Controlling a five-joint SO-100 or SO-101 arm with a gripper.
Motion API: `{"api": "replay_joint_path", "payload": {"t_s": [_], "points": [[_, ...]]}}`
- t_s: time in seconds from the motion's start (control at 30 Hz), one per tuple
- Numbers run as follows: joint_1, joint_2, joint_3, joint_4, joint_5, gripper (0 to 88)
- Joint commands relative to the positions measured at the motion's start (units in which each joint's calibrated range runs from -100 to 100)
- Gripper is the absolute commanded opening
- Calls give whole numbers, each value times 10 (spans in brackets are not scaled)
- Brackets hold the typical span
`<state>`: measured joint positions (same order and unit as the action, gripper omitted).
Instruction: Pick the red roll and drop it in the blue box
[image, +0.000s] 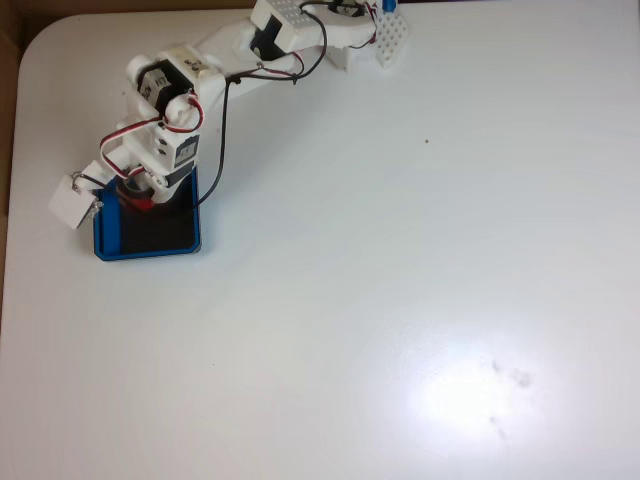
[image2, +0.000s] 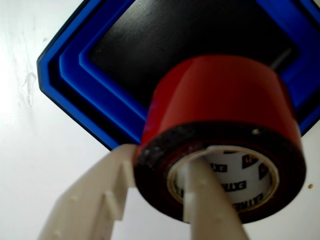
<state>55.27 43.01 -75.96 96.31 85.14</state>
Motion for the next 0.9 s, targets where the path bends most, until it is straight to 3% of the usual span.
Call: {"api": "replay_joint_path", "payload": {"t_s": [0.0, 0.2, 0.4, 0.87], "points": [[8, -8, -44, 5, -3, 5], [8, -7, -39, 5, -3, 29], [9, -7, -39, 5, -3, 126], [6, -13, -40, 4, 3, 134]]}}
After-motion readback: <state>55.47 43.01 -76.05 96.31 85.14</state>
